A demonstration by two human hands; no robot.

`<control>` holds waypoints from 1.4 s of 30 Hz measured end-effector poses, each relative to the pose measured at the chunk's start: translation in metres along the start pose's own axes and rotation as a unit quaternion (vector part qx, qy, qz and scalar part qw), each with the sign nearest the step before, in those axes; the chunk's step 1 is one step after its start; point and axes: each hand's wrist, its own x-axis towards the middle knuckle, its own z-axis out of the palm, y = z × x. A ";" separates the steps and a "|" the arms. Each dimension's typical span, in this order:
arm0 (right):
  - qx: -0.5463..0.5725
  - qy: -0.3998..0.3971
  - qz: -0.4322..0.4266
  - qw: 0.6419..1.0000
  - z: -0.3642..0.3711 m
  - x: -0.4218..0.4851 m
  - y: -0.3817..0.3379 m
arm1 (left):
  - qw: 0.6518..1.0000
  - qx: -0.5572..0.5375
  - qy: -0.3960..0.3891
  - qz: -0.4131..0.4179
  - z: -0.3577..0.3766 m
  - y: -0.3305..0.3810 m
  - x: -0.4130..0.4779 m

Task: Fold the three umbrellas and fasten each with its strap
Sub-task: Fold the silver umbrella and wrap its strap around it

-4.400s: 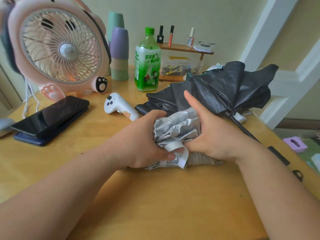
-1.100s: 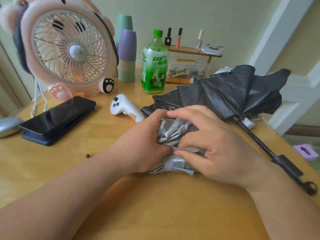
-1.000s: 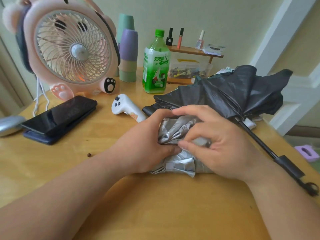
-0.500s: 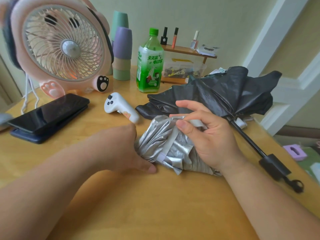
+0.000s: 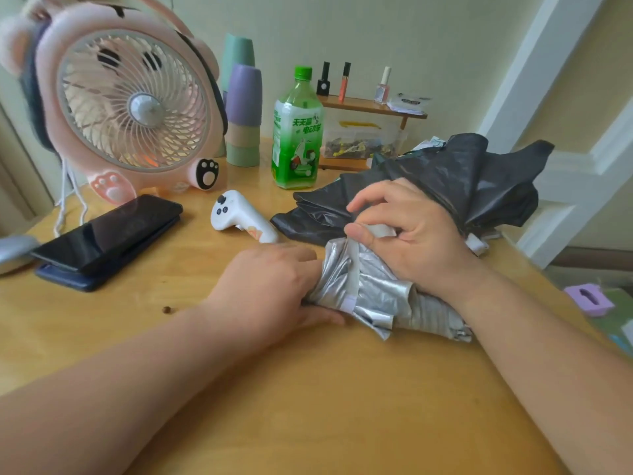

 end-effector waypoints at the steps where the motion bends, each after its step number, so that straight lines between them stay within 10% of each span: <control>1: 0.052 0.000 0.038 0.998 0.005 -0.008 0.003 | 1.000 0.003 -0.007 0.014 0.007 0.000 -0.001; 5: 0.251 0.015 0.180 0.951 0.007 -0.027 0.003 | 0.992 -0.099 -0.046 -0.056 0.008 0.007 -0.003; 10: 0.334 0.002 0.254 0.908 0.002 -0.026 -0.006 | 0.903 -0.210 -0.262 -0.269 -0.018 0.021 0.022; 16: 0.348 0.009 0.204 0.915 0.000 -0.032 -0.010 | 0.828 -0.300 -0.419 -0.221 -0.025 0.010 0.055; 24: 0.206 0.017 0.013 0.978 -0.007 -0.035 -0.015 | 0.927 -0.203 -0.273 -0.158 -0.025 0.021 0.042; 28: 0.261 -0.028 0.069 0.963 -0.002 -0.035 -0.013 | 0.955 -0.191 -0.182 -0.138 -0.016 0.018 0.021; 36: 0.328 -0.048 0.112 0.937 0.001 -0.037 -0.017 | 0.853 -0.377 -0.300 -0.200 -0.030 0.018 0.050; 42: 0.368 -0.012 0.126 0.921 0.002 -0.036 -0.017 | 0.752 -0.629 -0.104 -0.165 -0.007 0.014 0.031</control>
